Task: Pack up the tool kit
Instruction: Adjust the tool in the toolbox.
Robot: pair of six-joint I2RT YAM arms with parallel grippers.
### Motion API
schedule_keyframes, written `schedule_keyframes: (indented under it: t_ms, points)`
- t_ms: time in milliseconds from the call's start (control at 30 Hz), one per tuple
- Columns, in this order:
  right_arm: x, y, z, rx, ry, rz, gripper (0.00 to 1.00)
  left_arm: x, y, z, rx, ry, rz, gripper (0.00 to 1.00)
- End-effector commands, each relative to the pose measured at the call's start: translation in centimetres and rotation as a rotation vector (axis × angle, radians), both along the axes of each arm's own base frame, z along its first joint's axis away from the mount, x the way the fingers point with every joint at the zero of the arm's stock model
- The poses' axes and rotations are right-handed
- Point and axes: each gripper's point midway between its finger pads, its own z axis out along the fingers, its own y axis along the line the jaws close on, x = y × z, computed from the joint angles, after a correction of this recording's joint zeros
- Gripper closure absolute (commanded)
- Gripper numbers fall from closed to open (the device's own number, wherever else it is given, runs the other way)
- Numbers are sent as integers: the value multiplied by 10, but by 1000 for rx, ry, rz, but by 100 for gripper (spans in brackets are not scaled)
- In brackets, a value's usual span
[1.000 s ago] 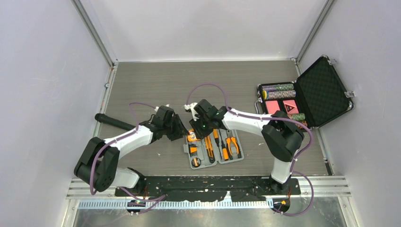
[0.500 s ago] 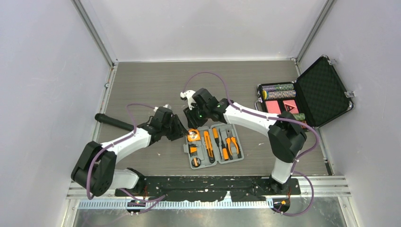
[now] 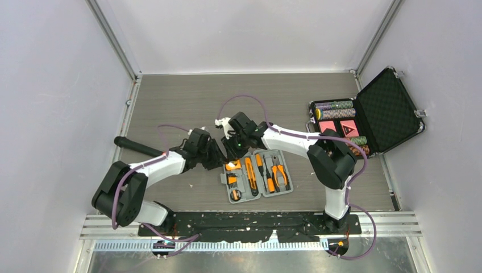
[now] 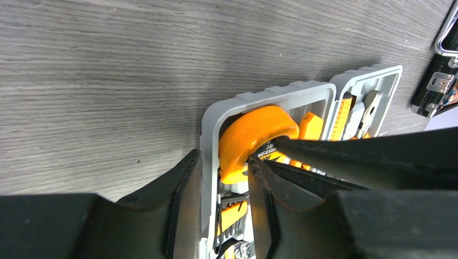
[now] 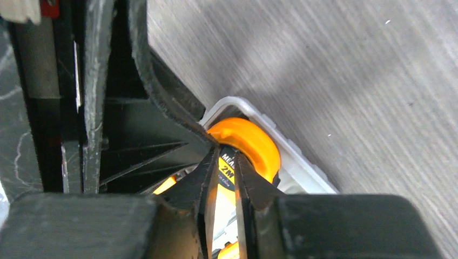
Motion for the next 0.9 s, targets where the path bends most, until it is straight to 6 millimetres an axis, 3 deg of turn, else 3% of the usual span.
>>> schedule_keyframes:
  t_ms: [0,100,233,333,467,600,667,867]
  points:
    - [-20,-18,-35,-91,88,8,79,15,-9,7,-19,-27,-6,64]
    - [-23,-24,-47,-124,112,-7,88,17,-11,5,-17,-17,-10,66]
    - [-26,-34,-61,-174,144,-47,89,17,-12,5,-16,-8,-15,67]
    - [-27,-33,-58,-165,153,-53,88,18,-11,9,-13,-19,-14,66]
    - [-21,-16,-13,-55,101,-20,83,19,-7,18,4,-47,-14,63]
    - [-8,0,53,66,1,-7,76,20,-5,25,6,-64,-11,60]
    - [-1,1,71,85,-39,-22,73,22,-5,29,4,-77,-6,59]
    - [13,-15,61,33,-45,-116,70,27,-5,35,8,-96,0,53]
